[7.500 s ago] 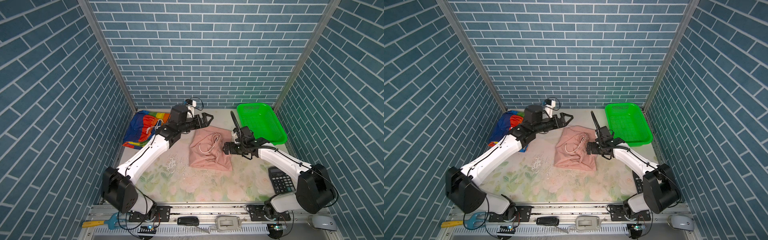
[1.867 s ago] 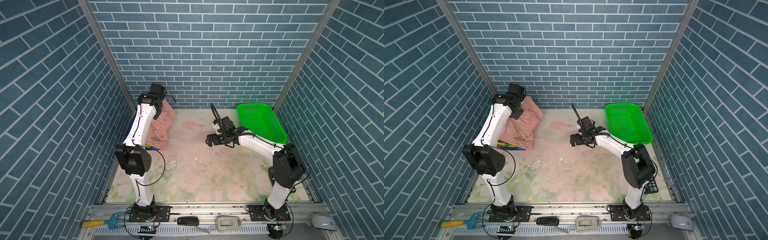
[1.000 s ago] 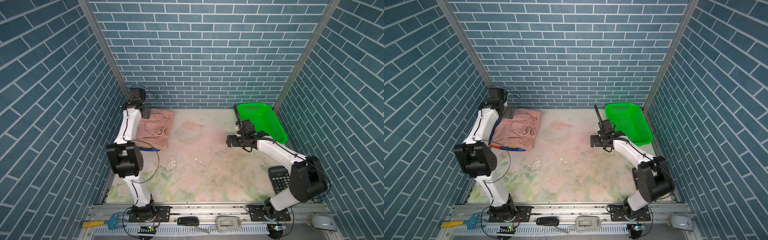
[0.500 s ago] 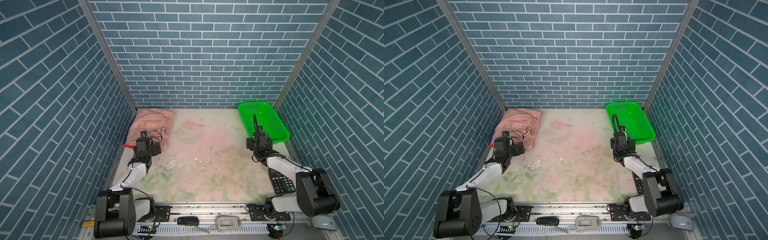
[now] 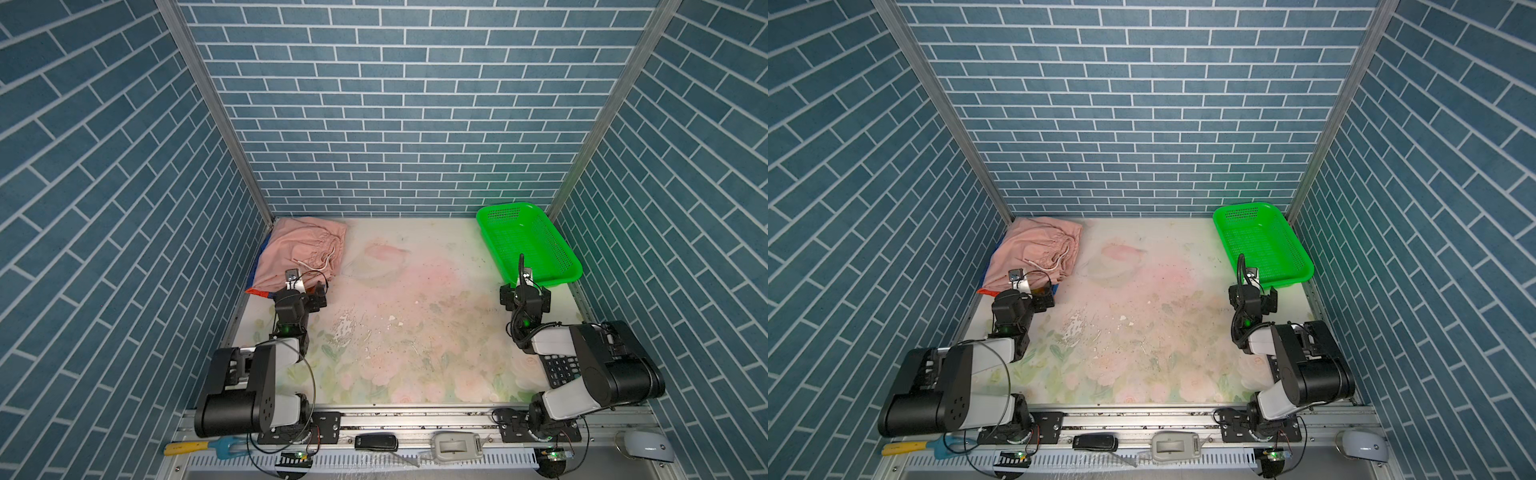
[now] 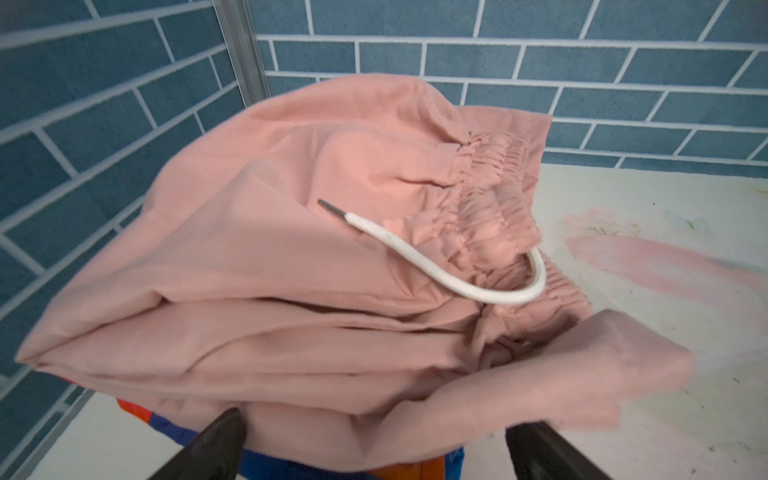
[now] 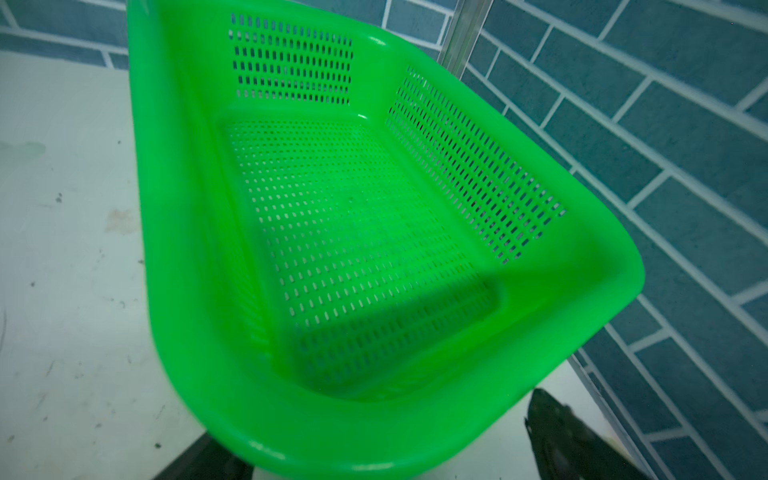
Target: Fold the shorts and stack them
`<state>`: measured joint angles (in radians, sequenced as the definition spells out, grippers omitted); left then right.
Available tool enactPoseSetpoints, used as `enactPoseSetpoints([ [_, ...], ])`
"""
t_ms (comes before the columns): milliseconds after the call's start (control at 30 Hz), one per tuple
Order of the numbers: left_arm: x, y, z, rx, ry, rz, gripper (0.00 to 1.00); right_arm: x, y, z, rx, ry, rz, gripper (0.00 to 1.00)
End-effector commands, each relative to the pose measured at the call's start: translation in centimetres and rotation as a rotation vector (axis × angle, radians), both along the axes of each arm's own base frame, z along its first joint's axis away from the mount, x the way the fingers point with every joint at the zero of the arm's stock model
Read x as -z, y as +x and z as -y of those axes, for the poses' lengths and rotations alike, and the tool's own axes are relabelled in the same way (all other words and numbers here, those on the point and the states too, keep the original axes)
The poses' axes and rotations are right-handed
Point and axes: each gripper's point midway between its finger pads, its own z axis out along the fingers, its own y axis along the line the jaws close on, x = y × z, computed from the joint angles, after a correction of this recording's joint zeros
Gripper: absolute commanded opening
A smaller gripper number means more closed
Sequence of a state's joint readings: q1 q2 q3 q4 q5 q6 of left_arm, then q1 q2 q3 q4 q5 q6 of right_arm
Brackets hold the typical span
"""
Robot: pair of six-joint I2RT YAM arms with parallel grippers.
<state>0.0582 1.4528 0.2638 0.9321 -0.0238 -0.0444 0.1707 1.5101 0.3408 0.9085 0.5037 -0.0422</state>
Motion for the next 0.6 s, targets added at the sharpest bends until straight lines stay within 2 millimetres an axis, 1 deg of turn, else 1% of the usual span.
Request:
enactPoseSetpoints([
  [0, -1.3, 1.0, 0.9, 0.061, 0.015, 0.1, 1.0, -2.0, -0.2, 0.7, -0.016, 0.058, 0.126, 0.99],
  [33, -1.0, 1.1, 0.9, 0.063, 0.02, 0.055, 1.0, -1.7, -0.3, 1.0, -0.03, 0.103, 0.126, 0.99],
  [100, -1.1, 1.6, 1.3, 0.085, 0.022, 0.071, 1.0, -0.5, -0.2, 2.0, -0.043, 0.186, 0.124, 0.99],
  [133, -0.9, 1.6, 1.3, 0.085, 0.021, 0.05, 1.0, -0.4, 0.1, 2.4, -0.04, 0.197, 0.15, 0.99],
  [200, -1.0, 1.8, 1.4, 0.09, 0.021, 0.049, 1.0, 0.1, 0.1, 3.0, -0.013, 0.234, 0.1, 0.99],
  [233, -0.9, 2.0, 1.6, 0.104, 0.019, 0.041, 1.0, -0.1, 0.3, 3.0, -0.023, 0.231, 0.123, 0.99],
  [300, -0.7, 2.4, 1.9, 0.126, 0.019, 0.015, 1.0, 0.2, 0.4, 3.4, -0.001, 0.242, 0.092, 0.99],
  [400, -0.7, 2.5, 2.2, 0.134, 0.028, 0.011, 1.0, 0.2, 0.8, 3.2, -0.014, 0.234, 0.082, 0.99],
  [467, -0.7, 2.5, 2.2, 0.133, 0.026, 0.009, 1.0, 0.5, 1.1, 3.0, -0.023, 0.238, 0.049, 0.99],
  [567, -0.7, 2.5, 2.2, 0.132, 0.027, 0.01, 1.0, 0.5, 1.4, 2.6, -0.038, 0.227, 0.044, 0.99],
])
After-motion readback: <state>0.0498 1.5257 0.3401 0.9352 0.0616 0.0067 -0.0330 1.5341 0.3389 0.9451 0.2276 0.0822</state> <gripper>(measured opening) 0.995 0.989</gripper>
